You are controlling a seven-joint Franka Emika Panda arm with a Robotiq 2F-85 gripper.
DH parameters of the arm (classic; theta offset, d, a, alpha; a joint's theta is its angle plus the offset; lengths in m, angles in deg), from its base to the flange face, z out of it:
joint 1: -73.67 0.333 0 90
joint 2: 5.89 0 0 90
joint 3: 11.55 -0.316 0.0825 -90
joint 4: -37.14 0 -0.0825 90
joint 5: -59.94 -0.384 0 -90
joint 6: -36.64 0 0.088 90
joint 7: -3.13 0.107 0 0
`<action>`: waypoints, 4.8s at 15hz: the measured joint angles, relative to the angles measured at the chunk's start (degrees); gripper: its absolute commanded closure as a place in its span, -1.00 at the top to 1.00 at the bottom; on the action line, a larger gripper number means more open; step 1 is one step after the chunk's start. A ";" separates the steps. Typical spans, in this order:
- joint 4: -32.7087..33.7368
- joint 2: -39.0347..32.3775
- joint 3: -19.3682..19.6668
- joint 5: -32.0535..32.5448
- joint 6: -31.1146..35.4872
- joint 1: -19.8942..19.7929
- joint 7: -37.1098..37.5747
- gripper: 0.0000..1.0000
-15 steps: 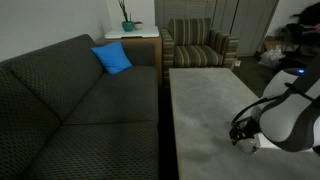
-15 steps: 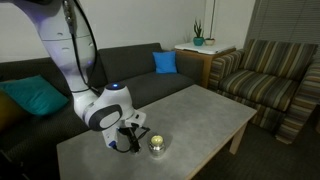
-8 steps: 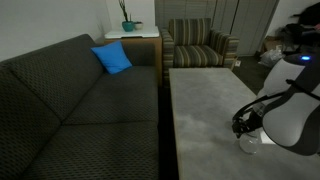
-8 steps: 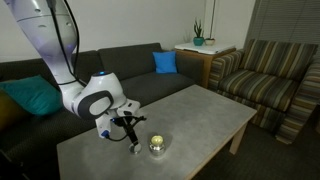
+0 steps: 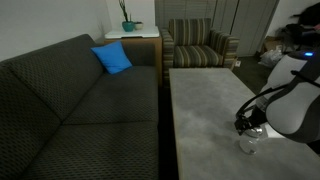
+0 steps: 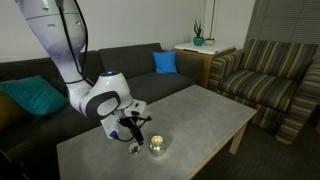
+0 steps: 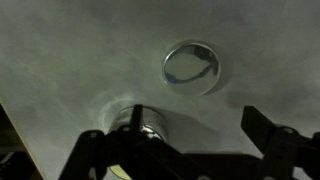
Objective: Use the silver lid to cover the silver tin
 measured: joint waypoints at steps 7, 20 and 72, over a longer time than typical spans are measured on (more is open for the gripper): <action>10.37 -4.93 -5.66 5.90 -9.65 -8.15 -5.50 1.00; 20.00 -9.69 -7.00 6.15 -20.72 -8.29 -4.68 1.00; 15.26 -10.12 -5.98 6.62 -12.84 -9.44 -4.51 1.00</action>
